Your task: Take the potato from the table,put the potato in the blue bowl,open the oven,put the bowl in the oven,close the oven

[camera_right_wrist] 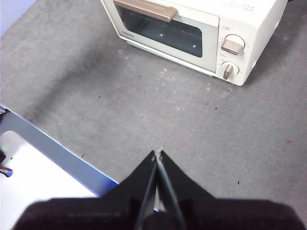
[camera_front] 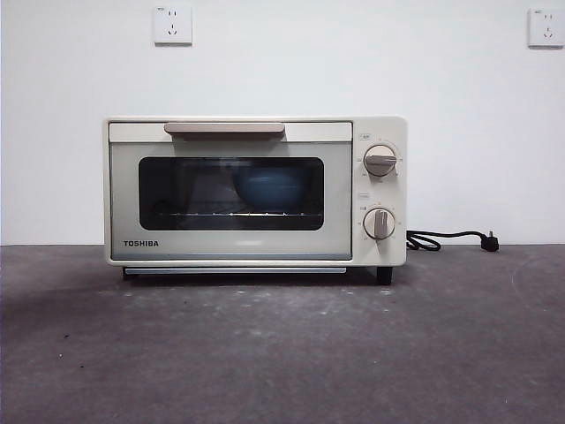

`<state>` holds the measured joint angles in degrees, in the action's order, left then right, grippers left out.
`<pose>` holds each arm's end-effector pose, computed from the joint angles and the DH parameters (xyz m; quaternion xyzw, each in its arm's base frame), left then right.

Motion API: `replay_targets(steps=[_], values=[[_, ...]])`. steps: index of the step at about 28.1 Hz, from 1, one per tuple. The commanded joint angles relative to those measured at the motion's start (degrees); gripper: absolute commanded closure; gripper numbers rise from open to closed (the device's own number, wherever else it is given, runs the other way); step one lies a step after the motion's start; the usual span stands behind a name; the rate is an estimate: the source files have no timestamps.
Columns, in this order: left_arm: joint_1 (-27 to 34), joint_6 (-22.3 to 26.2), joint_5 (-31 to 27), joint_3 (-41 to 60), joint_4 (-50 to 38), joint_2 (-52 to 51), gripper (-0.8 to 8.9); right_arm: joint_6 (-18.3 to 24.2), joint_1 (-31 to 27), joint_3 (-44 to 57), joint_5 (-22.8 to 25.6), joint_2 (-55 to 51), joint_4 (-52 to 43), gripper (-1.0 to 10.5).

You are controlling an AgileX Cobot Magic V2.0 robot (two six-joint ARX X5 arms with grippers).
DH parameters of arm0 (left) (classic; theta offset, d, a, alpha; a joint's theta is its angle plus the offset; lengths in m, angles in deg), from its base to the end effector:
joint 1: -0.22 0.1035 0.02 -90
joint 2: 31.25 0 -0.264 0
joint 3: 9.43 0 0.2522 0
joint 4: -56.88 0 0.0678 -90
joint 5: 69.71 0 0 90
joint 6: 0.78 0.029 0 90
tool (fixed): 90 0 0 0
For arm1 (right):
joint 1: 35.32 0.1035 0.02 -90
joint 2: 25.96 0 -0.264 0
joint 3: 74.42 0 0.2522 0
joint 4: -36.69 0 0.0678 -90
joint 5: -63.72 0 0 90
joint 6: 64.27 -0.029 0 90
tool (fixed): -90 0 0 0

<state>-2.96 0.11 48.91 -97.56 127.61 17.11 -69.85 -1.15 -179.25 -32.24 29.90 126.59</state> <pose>0.1174 -0.0204 0.4142 -0.0516 0.2583 -0.2660 0.9273 0.0897 0.0645 0.4489 -0.0423 0.3543 0.3045 0.8831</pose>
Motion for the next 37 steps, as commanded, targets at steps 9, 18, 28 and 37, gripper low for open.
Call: replay_targets(steps=[9,18,28,37], values=[[0.0,4.6,-5.7,1.0,-7.2,-0.3,8.18,-0.5,0.1,-0.1,0.1,-1.2,-0.5,9.5],[3.3,9.0,-13.7,30.3,-51.7,-17.5,8.18,-0.5,0.1,-0.1,0.2,-2.7,-0.5,9.5],[4.1,8.5,-32.2,58.8,-62.7,-33.8,8.18,-0.5,0.1,-0.1,0.1,-4.3,-0.5,9.5],[4.1,7.7,-33.0,71.5,-62.5,-40.2,8.18,-0.5,0.1,-0.1,0.3,-5.2,-0.4,9.5]])
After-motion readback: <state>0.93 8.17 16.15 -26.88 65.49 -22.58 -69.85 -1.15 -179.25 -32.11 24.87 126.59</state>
